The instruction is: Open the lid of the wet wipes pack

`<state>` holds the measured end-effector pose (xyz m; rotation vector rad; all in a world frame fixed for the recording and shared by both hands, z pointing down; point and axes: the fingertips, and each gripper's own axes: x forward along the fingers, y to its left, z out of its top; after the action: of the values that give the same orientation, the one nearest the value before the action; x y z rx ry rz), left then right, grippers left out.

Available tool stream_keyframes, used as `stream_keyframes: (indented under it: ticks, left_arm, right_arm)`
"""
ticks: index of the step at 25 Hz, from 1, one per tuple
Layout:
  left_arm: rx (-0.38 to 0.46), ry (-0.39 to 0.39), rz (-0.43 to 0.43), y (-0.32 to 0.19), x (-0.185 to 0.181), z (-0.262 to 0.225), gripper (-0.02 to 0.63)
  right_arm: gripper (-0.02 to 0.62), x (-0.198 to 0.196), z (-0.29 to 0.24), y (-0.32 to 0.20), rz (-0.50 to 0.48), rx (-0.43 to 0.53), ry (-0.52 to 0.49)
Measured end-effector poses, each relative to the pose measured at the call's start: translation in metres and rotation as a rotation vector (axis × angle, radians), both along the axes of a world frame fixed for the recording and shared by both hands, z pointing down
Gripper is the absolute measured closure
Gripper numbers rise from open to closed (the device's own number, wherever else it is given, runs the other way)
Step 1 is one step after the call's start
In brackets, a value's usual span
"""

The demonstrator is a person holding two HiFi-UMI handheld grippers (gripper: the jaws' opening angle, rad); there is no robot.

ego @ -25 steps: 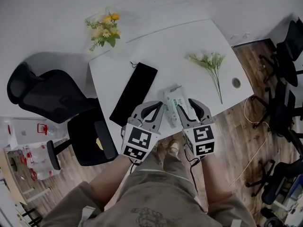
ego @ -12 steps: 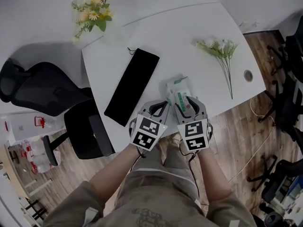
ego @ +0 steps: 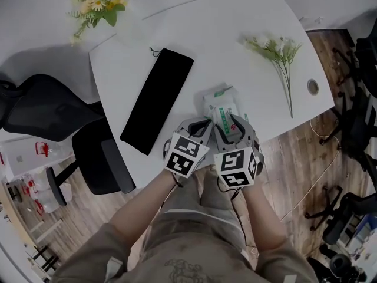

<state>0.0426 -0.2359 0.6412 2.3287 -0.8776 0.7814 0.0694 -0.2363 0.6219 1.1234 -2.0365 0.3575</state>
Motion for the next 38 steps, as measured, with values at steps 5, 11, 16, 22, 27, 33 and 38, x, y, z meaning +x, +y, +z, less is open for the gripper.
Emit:
stream_keyframes:
  ticks: [5, 11, 16, 22, 27, 33, 38]
  left_arm:
    - [0.014, 0.007, 0.001, -0.001, 0.001, 0.003, 0.591]
    - [0.017, -0.022, 0.011, 0.000, 0.002, 0.006, 0.591]
    - [0.035, -0.050, 0.022, 0.000, 0.001, 0.007, 0.591]
    - [0.035, -0.049, 0.025, -0.001, 0.002, 0.007, 0.591]
    - [0.028, -0.066, 0.033, -0.001, 0.001, 0.010, 0.591]
    - [0.014, -0.067, 0.055, 0.001, 0.000, 0.011, 0.591]
    - [0.015, -0.067, 0.065, 0.001, 0.000, 0.010, 0.591]
  right_arm:
    - [0.374, -0.001, 0.000, -0.003, 0.028, -0.014, -0.039]
    - [0.373, -0.002, 0.001, -0.003, 0.028, 0.018, -0.012]
    - [0.430, -0.005, -0.005, -0.003, 0.055, 0.019, -0.069]
    - [0.497, -0.009, -0.017, -0.001, 0.087, 0.008, -0.136]
    - [0.548, 0.009, -0.050, -0.011, 0.151, 0.119, -0.139]
    - [0.551, 0.070, -0.048, -0.027, 0.243, 0.071, -0.130]
    - [0.546, 0.089, -0.034, -0.031, 0.241, 0.044, -0.122]
